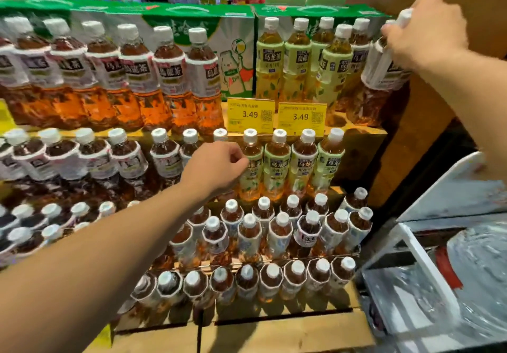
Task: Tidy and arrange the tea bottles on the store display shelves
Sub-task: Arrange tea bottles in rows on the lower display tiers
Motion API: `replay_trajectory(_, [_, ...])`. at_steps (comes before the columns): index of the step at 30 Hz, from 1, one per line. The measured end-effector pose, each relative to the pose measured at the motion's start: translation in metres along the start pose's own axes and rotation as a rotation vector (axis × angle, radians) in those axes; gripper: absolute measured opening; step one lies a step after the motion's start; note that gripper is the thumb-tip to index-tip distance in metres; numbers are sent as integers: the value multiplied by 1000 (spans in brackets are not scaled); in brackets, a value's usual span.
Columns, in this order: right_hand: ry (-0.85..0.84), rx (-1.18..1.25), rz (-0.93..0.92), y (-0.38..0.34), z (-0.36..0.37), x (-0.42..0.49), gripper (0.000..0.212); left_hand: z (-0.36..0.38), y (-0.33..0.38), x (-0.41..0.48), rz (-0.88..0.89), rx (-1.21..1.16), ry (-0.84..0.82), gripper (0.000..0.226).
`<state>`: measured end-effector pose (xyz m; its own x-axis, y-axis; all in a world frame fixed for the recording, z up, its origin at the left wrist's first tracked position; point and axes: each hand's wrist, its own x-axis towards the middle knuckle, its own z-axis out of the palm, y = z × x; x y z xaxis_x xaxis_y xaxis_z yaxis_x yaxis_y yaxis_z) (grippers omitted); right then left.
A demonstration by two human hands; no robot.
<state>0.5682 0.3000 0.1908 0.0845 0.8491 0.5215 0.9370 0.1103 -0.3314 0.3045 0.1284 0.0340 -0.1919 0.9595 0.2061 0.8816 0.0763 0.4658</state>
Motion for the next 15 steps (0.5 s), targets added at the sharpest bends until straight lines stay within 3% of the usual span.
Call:
replay_trajectory(4, [-6,-24,-41,-25,-28,-36,58,-13,-22,-26,-26,-17,2,20])
replay_trajectory(12, [-258,-67,-206,-108,-31,-148,40,-25,-68,-89,-32,-186,-75,4])
replay_trajectory(15, [-387,-40,-245,-149,-16,-202,41,-31,-93,-113,-58,-249,-171,26])
